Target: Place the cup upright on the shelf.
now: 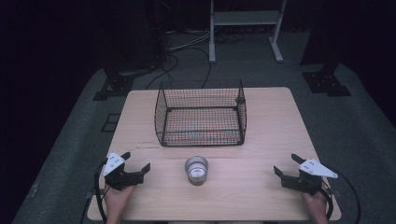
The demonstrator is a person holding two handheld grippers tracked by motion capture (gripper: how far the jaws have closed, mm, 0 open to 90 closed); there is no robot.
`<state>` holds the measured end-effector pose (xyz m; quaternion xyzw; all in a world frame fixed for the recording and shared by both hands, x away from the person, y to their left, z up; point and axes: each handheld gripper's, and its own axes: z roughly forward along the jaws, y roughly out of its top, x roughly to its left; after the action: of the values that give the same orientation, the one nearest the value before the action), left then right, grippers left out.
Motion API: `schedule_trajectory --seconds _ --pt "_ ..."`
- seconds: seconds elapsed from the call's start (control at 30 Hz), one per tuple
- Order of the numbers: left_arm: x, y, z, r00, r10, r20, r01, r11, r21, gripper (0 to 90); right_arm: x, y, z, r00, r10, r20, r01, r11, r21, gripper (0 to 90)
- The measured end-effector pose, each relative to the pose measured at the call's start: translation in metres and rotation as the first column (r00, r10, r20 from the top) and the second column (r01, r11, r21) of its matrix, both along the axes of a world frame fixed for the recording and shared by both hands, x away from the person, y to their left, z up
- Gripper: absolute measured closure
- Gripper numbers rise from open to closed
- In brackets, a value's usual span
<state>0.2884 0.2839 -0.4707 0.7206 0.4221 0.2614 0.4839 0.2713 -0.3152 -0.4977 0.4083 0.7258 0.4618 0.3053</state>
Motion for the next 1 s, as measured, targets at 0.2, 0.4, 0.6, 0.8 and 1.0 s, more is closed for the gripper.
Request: schedule_trajectory --seconds 0.2,0.4,0.6,0.8,1.0 --pt "0.0 -0.003 0.001 0.9999 -0.016 0.005 0.016 0.9997 0.017 1.9 0.0 0.0 0.0 1.0 0.005 0.001 -0.005 1.0 0.003 13.5" --pt "-0.001 -0.008 0.002 0.9991 -0.041 0.013 0.041 0.999 0.017 1.9 0.0 0.0 0.0 1.0 0.005 0.002 -0.005 1.0 0.004 13.5" --pt "-0.001 -0.01 0.002 0.9984 -0.055 0.016 0.054 0.9983 0.019 1.8 0.0 0.0 0.0 1.0 0.004 0.003 -0.004 1.0 0.003 13.5" --pt "-0.003 -0.014 0.003 0.9969 -0.076 0.022 0.075 0.9969 0.024 1.7 0.0 0.0 0.0 1.0 0.003 0.004 -0.003 1.0 0.003 13.5" --pt "-0.004 -0.018 0.005 0.995 -0.096 0.029 0.095 0.995 0.032 1.6 0.0 0.0 0.0 1.0 0.005 0.005 -0.005 1.0 0.002 13.5"
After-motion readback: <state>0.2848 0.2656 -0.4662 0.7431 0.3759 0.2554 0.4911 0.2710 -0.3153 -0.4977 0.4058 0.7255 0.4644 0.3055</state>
